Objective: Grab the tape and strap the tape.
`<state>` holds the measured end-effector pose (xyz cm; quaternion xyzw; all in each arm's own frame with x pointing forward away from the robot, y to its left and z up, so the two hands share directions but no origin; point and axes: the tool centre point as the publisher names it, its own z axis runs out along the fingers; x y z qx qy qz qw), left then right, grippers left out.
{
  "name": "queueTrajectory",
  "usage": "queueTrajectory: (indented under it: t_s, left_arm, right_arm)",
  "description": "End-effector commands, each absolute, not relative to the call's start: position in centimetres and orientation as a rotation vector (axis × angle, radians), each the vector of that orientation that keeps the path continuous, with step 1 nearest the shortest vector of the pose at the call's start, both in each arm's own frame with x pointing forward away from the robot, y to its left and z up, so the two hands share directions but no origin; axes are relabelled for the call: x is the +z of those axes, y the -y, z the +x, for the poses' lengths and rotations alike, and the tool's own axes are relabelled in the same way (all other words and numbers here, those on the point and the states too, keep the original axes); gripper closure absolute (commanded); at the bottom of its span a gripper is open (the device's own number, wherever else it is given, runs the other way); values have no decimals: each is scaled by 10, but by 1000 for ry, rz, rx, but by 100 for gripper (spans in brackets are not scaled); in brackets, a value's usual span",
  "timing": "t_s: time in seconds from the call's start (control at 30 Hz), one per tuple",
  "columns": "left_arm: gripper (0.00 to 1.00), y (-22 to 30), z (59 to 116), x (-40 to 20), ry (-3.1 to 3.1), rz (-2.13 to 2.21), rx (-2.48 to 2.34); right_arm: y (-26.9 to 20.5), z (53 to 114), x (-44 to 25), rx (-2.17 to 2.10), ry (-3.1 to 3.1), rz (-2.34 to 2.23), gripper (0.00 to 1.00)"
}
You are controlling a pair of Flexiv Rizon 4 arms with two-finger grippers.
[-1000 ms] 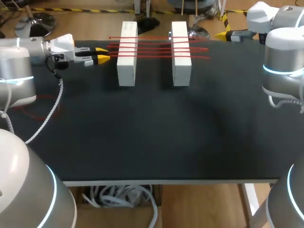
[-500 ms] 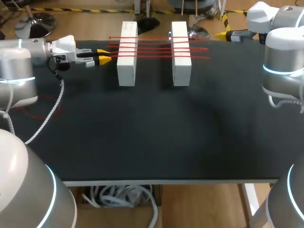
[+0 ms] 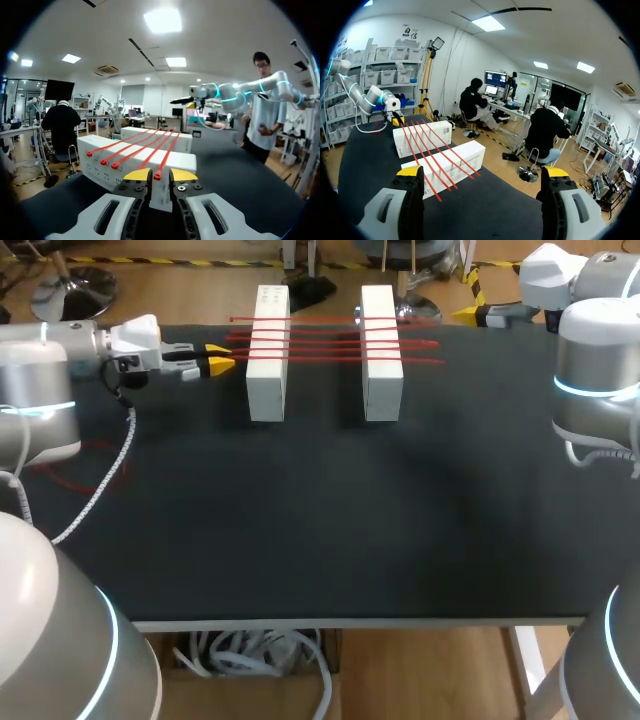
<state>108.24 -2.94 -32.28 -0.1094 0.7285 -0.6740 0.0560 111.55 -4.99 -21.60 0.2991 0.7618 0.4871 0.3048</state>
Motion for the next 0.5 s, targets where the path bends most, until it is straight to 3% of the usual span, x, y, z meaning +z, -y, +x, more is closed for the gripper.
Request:
queueTrajectory:
  t_s: [0.03,0.5]
  left_arm:
    - [81,31,1085,-325,-2209,-328,-2054]
    - [81,31,1084,-327,-2205,-340,-2059]
  right_arm:
    - [51,1115,-215,1290,-2021,792,0]
    - [51,1115,-215,1290,-2021,792,0]
